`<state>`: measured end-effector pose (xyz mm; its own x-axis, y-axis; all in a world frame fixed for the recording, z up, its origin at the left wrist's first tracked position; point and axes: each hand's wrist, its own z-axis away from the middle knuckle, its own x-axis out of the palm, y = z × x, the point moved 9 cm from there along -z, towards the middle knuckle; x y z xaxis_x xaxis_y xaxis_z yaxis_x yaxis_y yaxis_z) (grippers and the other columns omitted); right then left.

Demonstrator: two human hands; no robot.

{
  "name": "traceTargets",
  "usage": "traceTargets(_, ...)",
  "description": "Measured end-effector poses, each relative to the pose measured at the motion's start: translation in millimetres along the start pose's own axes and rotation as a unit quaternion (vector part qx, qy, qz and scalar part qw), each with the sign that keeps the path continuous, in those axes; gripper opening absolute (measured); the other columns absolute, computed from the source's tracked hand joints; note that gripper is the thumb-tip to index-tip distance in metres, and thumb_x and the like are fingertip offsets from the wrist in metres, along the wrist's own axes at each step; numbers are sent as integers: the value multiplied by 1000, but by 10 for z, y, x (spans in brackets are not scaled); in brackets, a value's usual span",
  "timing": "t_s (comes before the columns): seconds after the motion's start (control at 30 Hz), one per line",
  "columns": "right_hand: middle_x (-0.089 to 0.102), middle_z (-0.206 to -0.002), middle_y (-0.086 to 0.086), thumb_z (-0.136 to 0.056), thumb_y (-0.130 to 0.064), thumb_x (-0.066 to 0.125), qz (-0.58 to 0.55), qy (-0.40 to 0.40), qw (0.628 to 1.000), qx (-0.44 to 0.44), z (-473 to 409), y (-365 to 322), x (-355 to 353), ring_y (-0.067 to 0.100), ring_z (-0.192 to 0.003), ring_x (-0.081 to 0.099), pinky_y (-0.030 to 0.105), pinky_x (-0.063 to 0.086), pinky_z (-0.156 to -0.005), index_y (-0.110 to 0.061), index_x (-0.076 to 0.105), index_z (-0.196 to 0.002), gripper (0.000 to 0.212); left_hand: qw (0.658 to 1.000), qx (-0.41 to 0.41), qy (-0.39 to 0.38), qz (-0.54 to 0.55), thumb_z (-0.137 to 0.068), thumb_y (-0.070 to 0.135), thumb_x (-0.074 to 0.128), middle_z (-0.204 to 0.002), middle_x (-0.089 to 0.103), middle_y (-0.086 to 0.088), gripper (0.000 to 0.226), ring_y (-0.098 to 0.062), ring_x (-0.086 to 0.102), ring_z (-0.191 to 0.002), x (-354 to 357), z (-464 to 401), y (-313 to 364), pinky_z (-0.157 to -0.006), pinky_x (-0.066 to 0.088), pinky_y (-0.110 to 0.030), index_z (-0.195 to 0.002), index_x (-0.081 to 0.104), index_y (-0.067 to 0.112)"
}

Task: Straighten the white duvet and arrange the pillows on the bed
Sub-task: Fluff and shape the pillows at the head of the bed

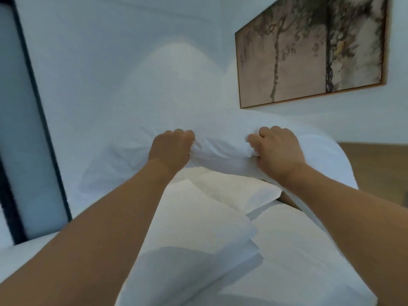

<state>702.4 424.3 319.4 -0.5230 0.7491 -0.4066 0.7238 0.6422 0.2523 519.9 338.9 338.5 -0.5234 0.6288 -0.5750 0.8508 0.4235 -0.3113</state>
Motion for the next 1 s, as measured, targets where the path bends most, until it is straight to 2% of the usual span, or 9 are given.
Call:
traceTargets(0.17,52,-60,6,-50,1,72,-45,5,991,-128,-365,-1559,-11,29,-53,50,28,28,-55,-13,71,-78,31,992,-114,-51,2,-79,5,50,-77,61,-6,12,-33,61,-67,112,1147,-1286,-57,39,-31,-83,51,16)
traceTargets(0.3,48,-54,5,-40,-3,74,-119,22,960,-252,-588,-3008,82,27,-46,49,25,24,-51,-11,61,-62,27,971,-215,-108,6,-81,7,47,-72,53,-4,10,-25,52,-62,550,2043,-2460,-53,30,-30,-81,44,16)
traceTargets(0.4,49,-53,3,-37,-6,76,-159,10,937,-312,-795,-3920,353,25,-44,50,23,25,-50,-12,60,-61,30,956,-269,-118,8,-82,8,48,-74,59,-5,5,-25,54,-63,796,2503,-3270,-52,34,-31,-82,49,13)
traceTargets(0.5,49,-54,4,-36,-5,75,-190,7,928,-319,-1095,-4649,682,26,-45,50,23,24,-51,-13,59,-61,31,946,-307,-101,-11,-84,10,51,-77,62,-6,5,-26,54,-63,964,2663,-4042,-56,43,-34,-86,56,12)
traceTargets(0.63,50,-59,6,-42,1,67,-228,56,924,-303,-1516,-5474,1211,29,-51,50,26,24,-54,-12,57,-65,28,945,-316,-44,-74,-85,10,51,-82,61,-9,8,-31,57,-69,1253,2651,-5016,-58,39,-33,-79,49,16)
traceTargets(0.7,51,-64,7,-46,0,61,-245,98,922,-285,-1632,-5885,1578,29,-56,50,28,25,-58,-12,58,-70,27,940,-314,-28,-127,-85,6,51,-88,59,-12,9,-32,54,-77,1531,2721,-5465,-59,35,-35,-89,55,12)
traceTargets(0.8,52,-74,8,-47,-1,59,-257,124,921,-264,-1509,-6620,2400,30,-66,49,33,32,-64,-12,57,-78,33,913,-345,-65,-208,-81,2,57,-103,53,-16,33,-36,49,-95,2312,3056,-6089,-70,38,-41,-114,54,10)
traceTargets(0.9,52,-102,9,-63,-10,65,-267,-9,924,-275,-959,-7454,3698,33,-96,51,55,36,-94,-15,54,-105,44,843,-448,-216,-204,-81,10,58,-123,41,-12,56,-34,38,-118,3618,3780,-6521,-97,33,-63,-131,37,23)
traceTargets(1.0,19,-152,4,-91,-47,45,-209,-302,897,-244,212,-7909,5423,32,-144,13,68,2,-110,-32,19,-145,62,741,-573,-350,-7,-87,38,52,-152,15,-4,68,-33,10,-142,5240,5063,-6338,-105,13,-74,-146,17,38)
